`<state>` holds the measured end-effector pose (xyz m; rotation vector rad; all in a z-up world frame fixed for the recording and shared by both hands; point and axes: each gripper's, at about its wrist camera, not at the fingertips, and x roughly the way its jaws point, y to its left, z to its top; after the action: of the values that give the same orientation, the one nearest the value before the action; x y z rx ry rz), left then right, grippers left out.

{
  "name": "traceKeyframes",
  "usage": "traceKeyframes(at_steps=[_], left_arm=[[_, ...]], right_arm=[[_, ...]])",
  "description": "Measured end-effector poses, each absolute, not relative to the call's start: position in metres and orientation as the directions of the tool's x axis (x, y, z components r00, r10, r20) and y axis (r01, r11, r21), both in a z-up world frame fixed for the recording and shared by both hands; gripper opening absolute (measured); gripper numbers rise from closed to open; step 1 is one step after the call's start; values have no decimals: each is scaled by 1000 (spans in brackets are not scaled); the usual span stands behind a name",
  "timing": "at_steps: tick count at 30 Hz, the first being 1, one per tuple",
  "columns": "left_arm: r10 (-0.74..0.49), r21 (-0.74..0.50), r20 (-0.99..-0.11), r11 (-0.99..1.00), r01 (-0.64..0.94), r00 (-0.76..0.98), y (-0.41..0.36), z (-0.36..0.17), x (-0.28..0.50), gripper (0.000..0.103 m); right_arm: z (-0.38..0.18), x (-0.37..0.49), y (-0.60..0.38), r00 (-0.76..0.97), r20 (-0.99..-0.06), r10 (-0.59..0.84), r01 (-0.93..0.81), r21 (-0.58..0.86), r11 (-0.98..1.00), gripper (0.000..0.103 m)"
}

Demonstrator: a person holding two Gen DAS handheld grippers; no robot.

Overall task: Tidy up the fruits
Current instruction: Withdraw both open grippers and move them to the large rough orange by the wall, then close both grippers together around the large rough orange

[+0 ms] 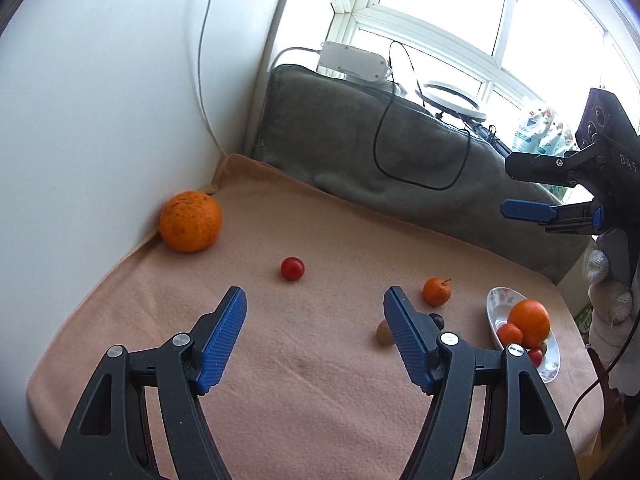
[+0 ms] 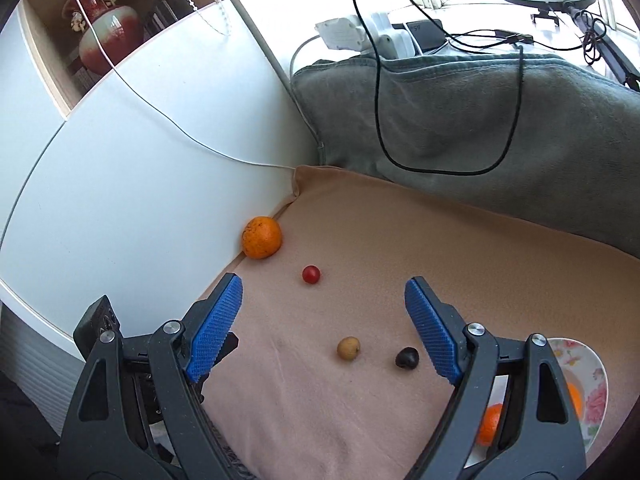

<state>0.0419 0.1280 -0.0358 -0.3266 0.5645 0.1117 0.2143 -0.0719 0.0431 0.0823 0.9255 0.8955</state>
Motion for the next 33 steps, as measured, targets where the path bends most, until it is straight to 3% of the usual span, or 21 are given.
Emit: traceKeyframes(at_steps=[9,22,26,33], left_arm=[[134,-278,-527,906,-319,839,165,-48,52,71],[167,-310,-560,866,-392,812,191,-64,80,71],[172,-311,-577,858,-409,799,196,-70,88,71],[181,-298,-604,852,-431,776,203,-78,99,65]], right_arm=[[9,241,15,110,-663,741,-637,525,565,86],[-39,274,120,-44,-682,730,-649,575,498,86],[-56,285,145,-86,-692,717,-643,588,490,76],[-75,298,174,-117,-700,704,-636,597,489,76]])
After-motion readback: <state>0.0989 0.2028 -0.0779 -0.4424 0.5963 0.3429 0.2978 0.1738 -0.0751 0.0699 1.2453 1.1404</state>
